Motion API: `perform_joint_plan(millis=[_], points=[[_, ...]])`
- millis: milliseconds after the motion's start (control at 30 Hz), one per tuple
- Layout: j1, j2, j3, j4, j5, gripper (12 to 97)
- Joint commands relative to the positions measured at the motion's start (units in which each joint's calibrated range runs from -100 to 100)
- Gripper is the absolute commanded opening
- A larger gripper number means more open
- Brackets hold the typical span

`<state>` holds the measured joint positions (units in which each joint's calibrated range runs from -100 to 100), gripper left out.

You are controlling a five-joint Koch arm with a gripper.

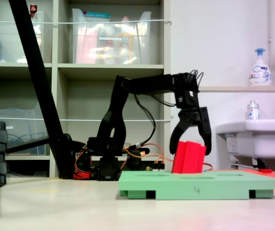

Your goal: Put the cross columnar block into the corresponding hole

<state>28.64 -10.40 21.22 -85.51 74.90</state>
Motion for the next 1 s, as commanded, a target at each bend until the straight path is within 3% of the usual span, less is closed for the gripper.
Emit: perform_joint_plan(millis=[0, 233, 267, 333, 433, 467, 600, 800, 967], points=[[0.05, 0.34, 4.01, 0.73, -0.44, 36.8], [-0.59, 4.53, 4.01, 4.00, -0.44, 37.4], [-0.73, 4.95, 4.01, 5.16, -0.44, 40.4], [-0.98, 6.21, 4.01, 6.98, -0.44, 50.9], [-1.07, 7.60, 3.91, 7.85, -0.39, 59.6], [-1.07, 7.60, 3.91, 7.85, -0.39, 70.2], [-0.98, 7.18, 4.01, 7.95, -0.44, 94.0], [-0.39, -6.50, 4.21, 6.98, -3.22, 95.6], [-2.54, -34.72, 4.11, -0.72, -18.85, 95.5]])
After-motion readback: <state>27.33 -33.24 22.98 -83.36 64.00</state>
